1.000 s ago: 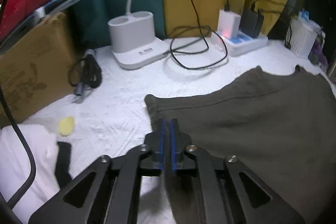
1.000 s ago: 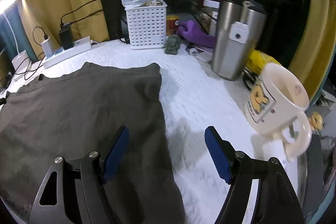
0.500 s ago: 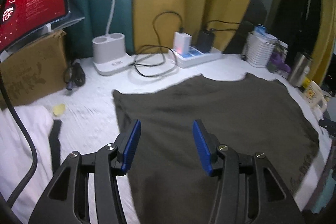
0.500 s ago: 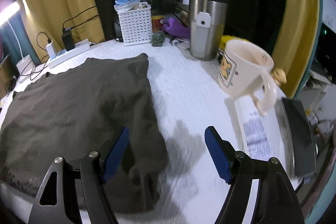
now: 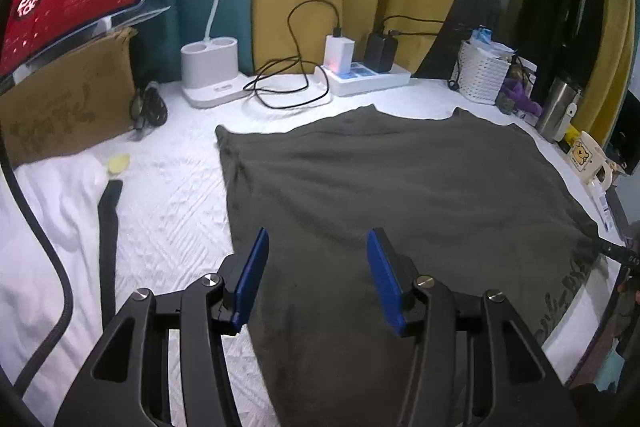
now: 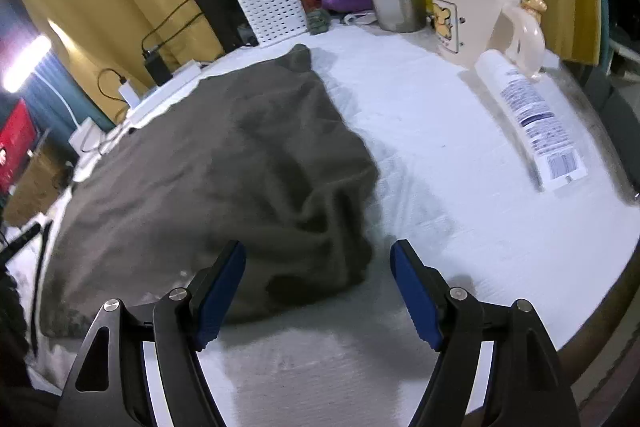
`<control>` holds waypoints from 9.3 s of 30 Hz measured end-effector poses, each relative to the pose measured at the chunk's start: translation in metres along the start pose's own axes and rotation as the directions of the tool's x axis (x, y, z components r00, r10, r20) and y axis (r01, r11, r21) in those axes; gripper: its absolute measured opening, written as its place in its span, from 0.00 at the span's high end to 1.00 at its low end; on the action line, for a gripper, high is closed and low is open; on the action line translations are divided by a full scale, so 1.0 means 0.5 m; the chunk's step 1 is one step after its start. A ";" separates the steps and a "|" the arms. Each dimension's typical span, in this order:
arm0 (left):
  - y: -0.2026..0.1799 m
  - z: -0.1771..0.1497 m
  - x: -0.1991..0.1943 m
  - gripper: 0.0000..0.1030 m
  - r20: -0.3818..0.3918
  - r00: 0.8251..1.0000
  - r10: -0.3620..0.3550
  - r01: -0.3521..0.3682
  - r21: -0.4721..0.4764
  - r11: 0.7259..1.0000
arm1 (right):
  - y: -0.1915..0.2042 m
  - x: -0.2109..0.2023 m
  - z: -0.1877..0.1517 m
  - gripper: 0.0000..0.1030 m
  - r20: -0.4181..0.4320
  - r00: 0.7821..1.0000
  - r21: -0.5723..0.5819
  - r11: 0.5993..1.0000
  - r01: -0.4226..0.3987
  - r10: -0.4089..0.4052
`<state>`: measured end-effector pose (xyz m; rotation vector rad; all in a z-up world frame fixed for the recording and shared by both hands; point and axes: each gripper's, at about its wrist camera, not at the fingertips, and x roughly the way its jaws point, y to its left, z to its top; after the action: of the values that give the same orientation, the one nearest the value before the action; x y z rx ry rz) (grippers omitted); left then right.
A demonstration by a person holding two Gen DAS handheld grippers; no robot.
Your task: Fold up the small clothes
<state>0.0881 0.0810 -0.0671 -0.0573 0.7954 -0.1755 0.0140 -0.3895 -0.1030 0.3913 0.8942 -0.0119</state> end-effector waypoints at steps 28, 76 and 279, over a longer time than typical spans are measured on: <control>0.072 0.005 0.043 0.50 -0.034 0.995 0.092 -0.094 -0.054 0.994 | 0.121 0.166 0.130 0.52 0.014 0.999 -0.090 0.995 -0.033 0.035; 0.186 -0.068 -0.144 0.48 0.140 0.985 0.100 -0.076 -0.170 0.983 | 0.776 0.101 -0.097 0.05 -0.330 0.867 -0.645 0.581 -0.496 0.373; 0.069 0.114 0.192 0.93 -0.155 0.986 -0.056 0.060 0.024 0.998 | 0.474 0.264 0.129 0.02 -0.129 0.972 -0.553 0.800 -0.235 0.197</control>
<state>0.1994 0.0972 -0.0991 -0.0404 0.9462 -0.2486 0.1869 -0.1711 -0.0898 -0.0700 0.8677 0.4758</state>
